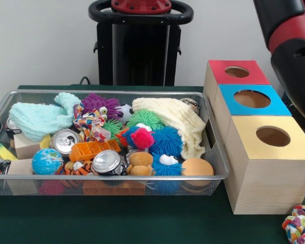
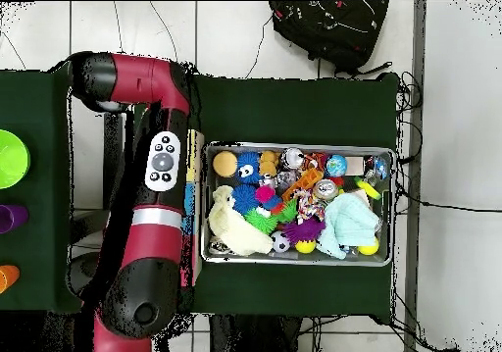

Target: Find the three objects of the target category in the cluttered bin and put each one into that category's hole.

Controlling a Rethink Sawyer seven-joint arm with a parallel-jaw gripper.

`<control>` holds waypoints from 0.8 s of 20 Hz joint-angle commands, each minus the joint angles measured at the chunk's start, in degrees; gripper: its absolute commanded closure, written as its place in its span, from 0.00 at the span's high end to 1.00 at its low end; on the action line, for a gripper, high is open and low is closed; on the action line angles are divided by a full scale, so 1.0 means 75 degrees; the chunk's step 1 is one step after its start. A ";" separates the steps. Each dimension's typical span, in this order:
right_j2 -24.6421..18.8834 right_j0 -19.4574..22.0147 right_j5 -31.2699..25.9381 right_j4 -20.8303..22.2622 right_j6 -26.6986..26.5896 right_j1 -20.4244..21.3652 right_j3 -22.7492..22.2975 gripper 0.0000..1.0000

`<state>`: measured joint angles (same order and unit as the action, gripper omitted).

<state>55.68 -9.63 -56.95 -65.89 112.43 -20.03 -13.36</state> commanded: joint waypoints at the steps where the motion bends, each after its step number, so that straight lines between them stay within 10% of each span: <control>1: -0.1474 -0.0340 -0.0545 0.1112 0.0298 0.1198 -0.2546 1.00; 7: -0.2013 -0.0459 -0.0346 0.1628 0.0130 0.1663 -0.3239 1.00; 16: -0.2316 -0.0166 -0.0009 0.2005 0.0530 0.1108 -0.2370 1.00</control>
<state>45.38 -13.22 -56.95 -55.13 112.43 -10.63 -25.26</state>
